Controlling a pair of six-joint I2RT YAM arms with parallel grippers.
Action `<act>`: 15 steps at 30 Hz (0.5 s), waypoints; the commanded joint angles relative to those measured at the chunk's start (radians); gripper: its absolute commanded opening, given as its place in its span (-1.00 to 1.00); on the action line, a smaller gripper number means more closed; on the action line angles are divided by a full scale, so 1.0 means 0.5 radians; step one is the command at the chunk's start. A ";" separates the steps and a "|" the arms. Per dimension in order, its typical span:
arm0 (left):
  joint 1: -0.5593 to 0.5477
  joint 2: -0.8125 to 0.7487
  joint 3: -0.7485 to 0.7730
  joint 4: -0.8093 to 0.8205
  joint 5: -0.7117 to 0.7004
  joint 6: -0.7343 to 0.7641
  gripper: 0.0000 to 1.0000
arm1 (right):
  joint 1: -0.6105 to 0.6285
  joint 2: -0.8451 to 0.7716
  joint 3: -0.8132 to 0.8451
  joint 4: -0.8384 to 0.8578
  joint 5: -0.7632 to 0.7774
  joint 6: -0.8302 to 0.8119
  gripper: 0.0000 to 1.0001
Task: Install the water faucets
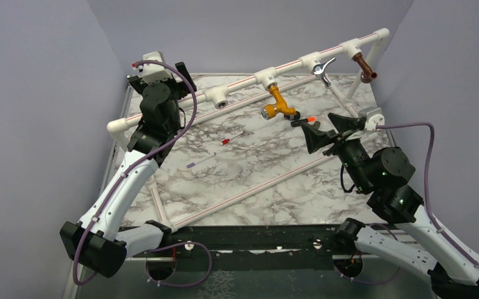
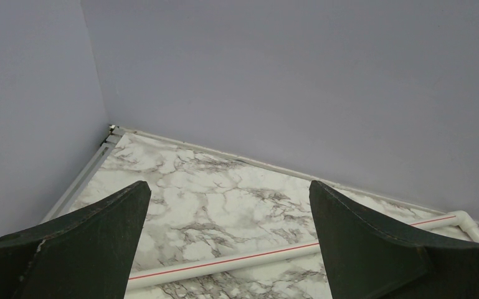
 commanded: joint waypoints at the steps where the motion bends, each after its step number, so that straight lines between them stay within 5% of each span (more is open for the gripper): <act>1: -0.104 0.130 -0.216 -0.716 0.117 -0.016 0.98 | -0.002 0.049 0.078 -0.107 -0.388 -0.890 0.70; 7: -0.104 0.130 -0.220 -0.716 0.114 -0.013 0.98 | -0.005 0.007 -0.111 0.014 -0.513 -1.709 0.75; 15: -0.104 0.130 -0.218 -0.715 0.132 -0.014 0.98 | -0.002 0.051 -0.188 0.064 -0.586 -2.383 0.78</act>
